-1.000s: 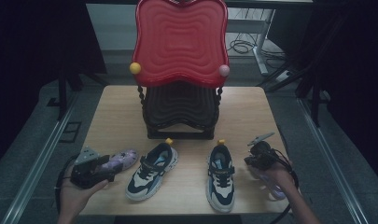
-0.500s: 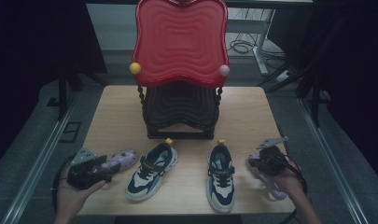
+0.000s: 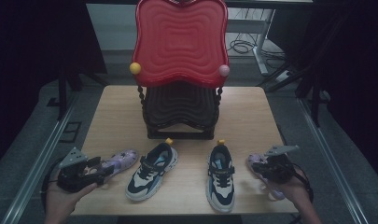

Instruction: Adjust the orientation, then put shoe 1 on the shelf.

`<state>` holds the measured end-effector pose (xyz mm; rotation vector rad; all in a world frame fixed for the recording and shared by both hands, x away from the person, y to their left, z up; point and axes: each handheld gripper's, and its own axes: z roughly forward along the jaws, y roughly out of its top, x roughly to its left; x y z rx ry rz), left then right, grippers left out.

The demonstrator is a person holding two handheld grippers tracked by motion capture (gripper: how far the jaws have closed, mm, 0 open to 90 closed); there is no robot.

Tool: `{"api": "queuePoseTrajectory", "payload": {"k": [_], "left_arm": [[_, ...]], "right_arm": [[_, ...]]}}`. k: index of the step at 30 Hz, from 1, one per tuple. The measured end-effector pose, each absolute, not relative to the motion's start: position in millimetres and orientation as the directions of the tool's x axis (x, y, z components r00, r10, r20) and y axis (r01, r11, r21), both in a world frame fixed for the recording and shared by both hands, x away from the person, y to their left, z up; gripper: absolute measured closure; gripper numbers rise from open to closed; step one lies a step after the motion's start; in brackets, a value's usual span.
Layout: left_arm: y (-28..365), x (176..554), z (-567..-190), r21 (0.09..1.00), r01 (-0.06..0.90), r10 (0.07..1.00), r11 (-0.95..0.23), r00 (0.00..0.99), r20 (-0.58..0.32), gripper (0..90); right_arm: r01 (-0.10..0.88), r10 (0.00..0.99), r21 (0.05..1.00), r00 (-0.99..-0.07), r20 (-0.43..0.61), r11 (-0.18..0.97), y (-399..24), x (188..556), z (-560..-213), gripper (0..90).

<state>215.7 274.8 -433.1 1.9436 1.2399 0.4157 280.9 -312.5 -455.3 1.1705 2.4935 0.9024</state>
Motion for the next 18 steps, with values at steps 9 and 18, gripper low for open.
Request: {"api": "queuePoseTrajectory", "payload": {"k": [9,18], "left_arm": [[281,210,-438,0.737,0.639,0.880,-0.221,0.457,-0.132,35.9],[290,205,-444,0.711,0.661,0.885,-0.241,0.450,-0.118,40.6]], "right_arm": [[0.592,0.753,0.644,-0.657,0.037,0.485,-315,271,-453,64.0],[0.597,0.768,0.654,-0.639,0.038,0.464,-325,262,-450,61.3]]}}
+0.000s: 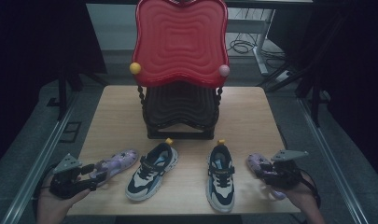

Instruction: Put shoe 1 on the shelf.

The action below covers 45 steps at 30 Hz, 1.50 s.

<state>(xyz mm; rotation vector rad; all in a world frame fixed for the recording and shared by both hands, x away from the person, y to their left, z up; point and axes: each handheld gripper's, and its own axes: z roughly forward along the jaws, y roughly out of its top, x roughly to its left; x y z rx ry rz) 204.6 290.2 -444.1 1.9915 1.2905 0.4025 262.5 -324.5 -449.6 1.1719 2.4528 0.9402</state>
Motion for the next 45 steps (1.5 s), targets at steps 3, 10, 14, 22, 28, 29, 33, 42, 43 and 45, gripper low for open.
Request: {"api": "queuePoseTrajectory", "payload": {"k": [3,10,14,22,28,29,33,42,43,45], "left_arm": [[296,201,-448,0.707,0.667,0.888,-0.234,0.443,-0.123,41.9],[309,198,-455,0.700,0.680,0.897,-0.218,0.423,-0.131,47.6],[304,204,-460,0.669,0.688,0.886,-0.280,0.453,-0.096,50.8],[290,223,-463,0.622,0.680,0.851,-0.388,0.523,-0.041,58.1],[286,231,-467,0.604,0.679,0.839,-0.417,0.543,-0.030,60.9],[286,233,-469,0.598,0.681,0.838,-0.423,0.545,-0.027,60.9],[285,238,-475,0.571,0.683,0.827,-0.456,0.562,-0.012,62.6],[282,250,-484,0.504,0.684,0.791,-0.527,0.612,-0.004,73.5],[282,251,-485,0.497,0.686,0.789,-0.531,0.614,-0.004,73.5],[281,252,-487,0.485,0.687,0.783,-0.541,0.623,-0.009,75.3]], "right_arm": [[0.597,0.773,0.664,-0.633,0.044,0.451,-328,258,-450,61.2],[0.601,0.782,0.666,-0.622,0.043,0.441,-336,252,-448,61.3],[0.605,0.784,0.662,-0.619,0.040,0.444,-338,252,-446,61.3],[0.607,0.788,0.660,-0.615,0.037,0.443,-341,251,-446,61.2],[0.611,0.788,0.657,-0.614,0.040,0.442,-343,250,-448,61.2],[0.611,0.788,0.657,-0.614,0.040,0.442,-343,250,-448,61.2],[0.609,0.789,0.660,-0.613,0.040,0.440,-344,249,-448,61.1],[0.615,0.793,0.656,-0.607,0.042,0.436,-345,248,-448,61.2],[0.615,0.793,0.656,-0.607,0.042,0.436,-345,248,-448,61.2],[0.618,0.793,0.653,-0.608,0.042,0.439,-347,247,-448,61.1]]}}
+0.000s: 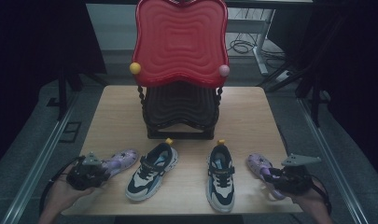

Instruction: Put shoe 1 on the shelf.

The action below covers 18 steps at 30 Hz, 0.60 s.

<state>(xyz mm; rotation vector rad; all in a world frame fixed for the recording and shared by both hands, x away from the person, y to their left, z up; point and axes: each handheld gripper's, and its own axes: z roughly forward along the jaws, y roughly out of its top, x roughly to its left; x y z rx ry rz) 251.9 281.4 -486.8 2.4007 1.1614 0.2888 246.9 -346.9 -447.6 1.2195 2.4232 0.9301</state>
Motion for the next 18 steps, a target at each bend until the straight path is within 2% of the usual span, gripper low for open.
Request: {"api": "queuePoseTrajectory", "payload": {"k": [10,18], "left_arm": [[281,257,-492,0.451,0.698,0.772,-0.556,0.635,-0.031,80.7],[282,259,-492,0.447,0.697,0.764,-0.561,0.644,-0.045,84.2]], "right_arm": [[0.646,0.813,0.616,-0.582,0.016,0.450,-358,238,-452,61.1],[0.696,0.821,0.553,-0.569,0.036,0.458,-363,241,-462,61.0]]}}
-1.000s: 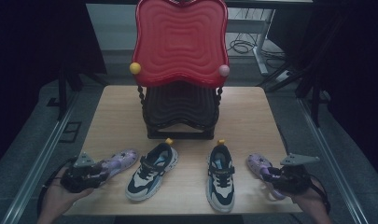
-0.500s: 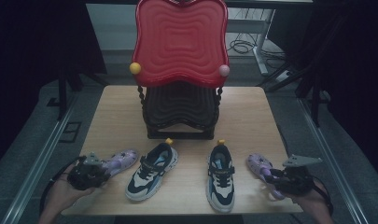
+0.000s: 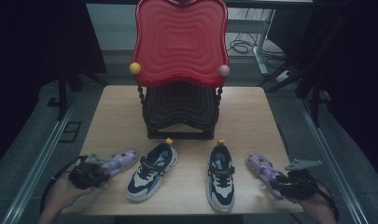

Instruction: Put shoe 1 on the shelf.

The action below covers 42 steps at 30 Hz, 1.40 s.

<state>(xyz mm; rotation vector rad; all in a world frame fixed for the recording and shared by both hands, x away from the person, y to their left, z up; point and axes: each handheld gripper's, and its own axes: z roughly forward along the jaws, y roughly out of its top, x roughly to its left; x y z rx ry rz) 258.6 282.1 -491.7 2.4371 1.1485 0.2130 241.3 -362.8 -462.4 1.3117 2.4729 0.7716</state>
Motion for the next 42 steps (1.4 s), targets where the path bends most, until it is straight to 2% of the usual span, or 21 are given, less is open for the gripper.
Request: {"api": "queuePoseTrajectory", "payload": {"k": [4,5,6,7,13,27,42], "left_arm": [[283,260,-491,0.445,0.697,0.761,-0.562,0.646,-0.050,85.1],[284,260,-491,0.446,0.698,0.762,-0.560,0.646,-0.054,85.2],[284,260,-492,0.448,0.698,0.761,-0.559,0.646,-0.057,85.2],[284,260,-492,0.450,0.700,0.763,-0.555,0.644,-0.060,85.5],[286,261,-491,0.451,0.704,0.763,-0.549,0.642,-0.072,85.9],[291,266,-486,0.482,0.718,0.769,-0.503,0.626,-0.131,87.1],[294,267,-475,0.523,0.717,0.786,-0.461,0.603,-0.133,86.7]], "right_arm": [[0.724,0.821,0.512,-0.568,0.064,0.461,-362,249,-472,64.7],[0.733,0.818,0.493,-0.571,0.071,0.469,-362,253,-476,69.8],[0.733,0.818,0.493,-0.571,0.071,0.469,-362,253,-476,69.8],[0.739,0.818,0.480,-0.571,0.075,0.472,-362,257,-478,74.5],[0.749,0.800,0.449,-0.589,0.114,0.487,-358,263,-478,84.2],[0.756,0.799,0.444,-0.586,0.132,0.481,-362,268,-474,86.2],[0.751,0.808,0.495,-0.569,0.150,0.437,-371,269,-462,86.4]]}}
